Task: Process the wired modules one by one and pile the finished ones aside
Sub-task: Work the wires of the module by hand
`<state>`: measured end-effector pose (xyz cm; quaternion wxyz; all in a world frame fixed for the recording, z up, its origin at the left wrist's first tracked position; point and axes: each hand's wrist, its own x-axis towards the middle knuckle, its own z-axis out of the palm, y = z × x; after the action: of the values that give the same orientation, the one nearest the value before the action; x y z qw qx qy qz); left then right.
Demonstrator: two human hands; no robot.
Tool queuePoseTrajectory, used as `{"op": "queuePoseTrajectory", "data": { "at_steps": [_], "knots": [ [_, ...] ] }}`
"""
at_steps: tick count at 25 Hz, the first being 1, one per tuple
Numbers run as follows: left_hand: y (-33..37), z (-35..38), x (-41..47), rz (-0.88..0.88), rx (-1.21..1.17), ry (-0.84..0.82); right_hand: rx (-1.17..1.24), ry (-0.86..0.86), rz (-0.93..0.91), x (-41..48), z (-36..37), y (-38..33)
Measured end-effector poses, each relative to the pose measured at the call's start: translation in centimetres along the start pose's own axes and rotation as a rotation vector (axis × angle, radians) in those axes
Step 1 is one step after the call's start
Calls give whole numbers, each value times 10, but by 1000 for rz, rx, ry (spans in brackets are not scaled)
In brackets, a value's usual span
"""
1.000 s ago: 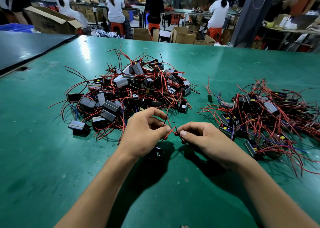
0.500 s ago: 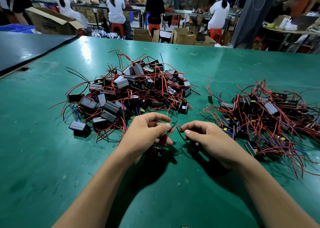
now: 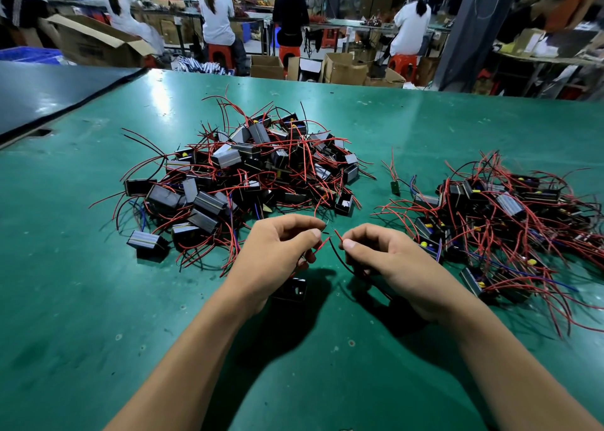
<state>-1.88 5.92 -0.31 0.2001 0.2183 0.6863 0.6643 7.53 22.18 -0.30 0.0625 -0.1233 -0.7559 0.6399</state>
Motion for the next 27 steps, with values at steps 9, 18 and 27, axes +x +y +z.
{"op": "queuePoseTrajectory", "data": {
  "at_steps": [9,18,27],
  "knots": [
    [-3,2,1,-28,-15,-70,-23,38,-11,3,-2,6],
    [-3,8,-3,96,-27,-5,-28,32,-66,0,1,5],
    [-1,11,-4,127,-33,55,-58,37,-116,-1,0,3]
  ]
}}
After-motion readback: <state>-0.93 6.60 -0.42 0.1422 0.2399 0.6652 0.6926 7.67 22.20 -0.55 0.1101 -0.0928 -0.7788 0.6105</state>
